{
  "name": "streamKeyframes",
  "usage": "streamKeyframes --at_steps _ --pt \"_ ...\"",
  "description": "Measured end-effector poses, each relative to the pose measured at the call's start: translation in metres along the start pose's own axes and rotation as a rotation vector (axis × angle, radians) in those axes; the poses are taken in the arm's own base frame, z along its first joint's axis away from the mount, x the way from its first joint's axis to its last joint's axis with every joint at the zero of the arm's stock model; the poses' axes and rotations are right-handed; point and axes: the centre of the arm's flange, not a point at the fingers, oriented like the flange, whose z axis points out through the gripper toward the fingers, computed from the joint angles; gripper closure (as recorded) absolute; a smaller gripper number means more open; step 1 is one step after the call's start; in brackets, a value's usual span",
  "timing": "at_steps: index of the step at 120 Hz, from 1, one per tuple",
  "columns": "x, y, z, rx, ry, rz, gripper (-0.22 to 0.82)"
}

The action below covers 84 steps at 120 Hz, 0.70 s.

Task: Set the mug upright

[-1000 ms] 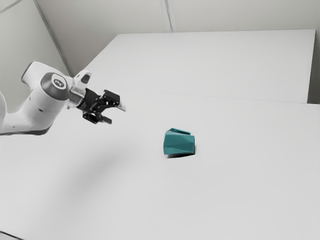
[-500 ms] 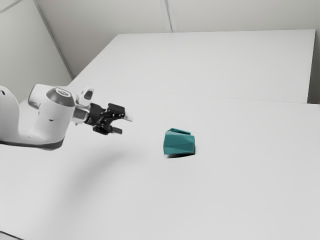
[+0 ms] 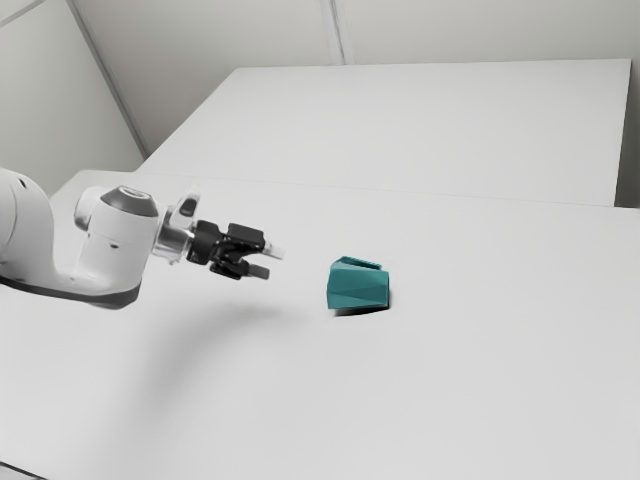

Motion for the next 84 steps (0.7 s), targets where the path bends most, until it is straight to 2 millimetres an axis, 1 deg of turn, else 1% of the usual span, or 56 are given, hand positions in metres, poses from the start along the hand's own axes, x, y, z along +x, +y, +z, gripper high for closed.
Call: streamKeyframes --at_steps 40,63,75,84 --pt "-0.006 -0.008 0.026 -0.074 -0.035 0.041 0.04" --pt "0.004 -0.008 0.050 -0.100 -0.053 0.074 0.05" --pt "0.004 -0.011 0.063 -0.114 -0.063 0.074 0.05" --pt "0.008 -0.010 0.071 -0.125 -0.066 0.086 0.05"
